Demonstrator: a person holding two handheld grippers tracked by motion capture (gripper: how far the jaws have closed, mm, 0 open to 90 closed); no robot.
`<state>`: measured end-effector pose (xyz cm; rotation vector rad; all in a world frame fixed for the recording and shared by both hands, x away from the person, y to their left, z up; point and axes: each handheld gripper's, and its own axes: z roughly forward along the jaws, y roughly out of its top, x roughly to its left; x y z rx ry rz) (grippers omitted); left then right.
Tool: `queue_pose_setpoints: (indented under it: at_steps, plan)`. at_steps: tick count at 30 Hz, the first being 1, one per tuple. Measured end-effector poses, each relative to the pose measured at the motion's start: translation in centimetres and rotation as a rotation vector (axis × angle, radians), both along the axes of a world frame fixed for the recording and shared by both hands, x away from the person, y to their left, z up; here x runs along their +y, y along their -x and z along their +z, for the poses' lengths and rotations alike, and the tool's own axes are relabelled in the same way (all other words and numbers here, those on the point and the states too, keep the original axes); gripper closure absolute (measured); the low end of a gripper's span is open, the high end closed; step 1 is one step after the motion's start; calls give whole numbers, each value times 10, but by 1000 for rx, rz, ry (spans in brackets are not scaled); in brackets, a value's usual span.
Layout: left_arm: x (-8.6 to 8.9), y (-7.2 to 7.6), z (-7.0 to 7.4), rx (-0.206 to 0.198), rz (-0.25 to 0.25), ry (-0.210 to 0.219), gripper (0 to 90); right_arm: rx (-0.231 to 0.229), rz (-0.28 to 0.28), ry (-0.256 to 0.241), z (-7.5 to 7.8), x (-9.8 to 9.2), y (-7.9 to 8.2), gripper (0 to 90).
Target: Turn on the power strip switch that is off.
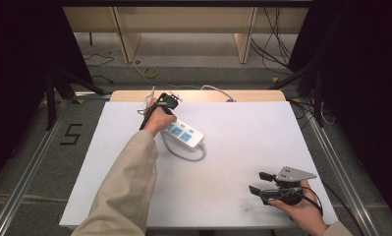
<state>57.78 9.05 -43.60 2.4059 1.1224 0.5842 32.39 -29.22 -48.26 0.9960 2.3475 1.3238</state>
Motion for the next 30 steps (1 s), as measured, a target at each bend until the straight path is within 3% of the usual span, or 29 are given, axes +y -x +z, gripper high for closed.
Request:
queue_pose_setpoints:
  at_steps: [30]
  plan:
    - [-4, -4, -7, 0, -3, 6, 898, -1, 3, 0, 0, 0, 0, 337]
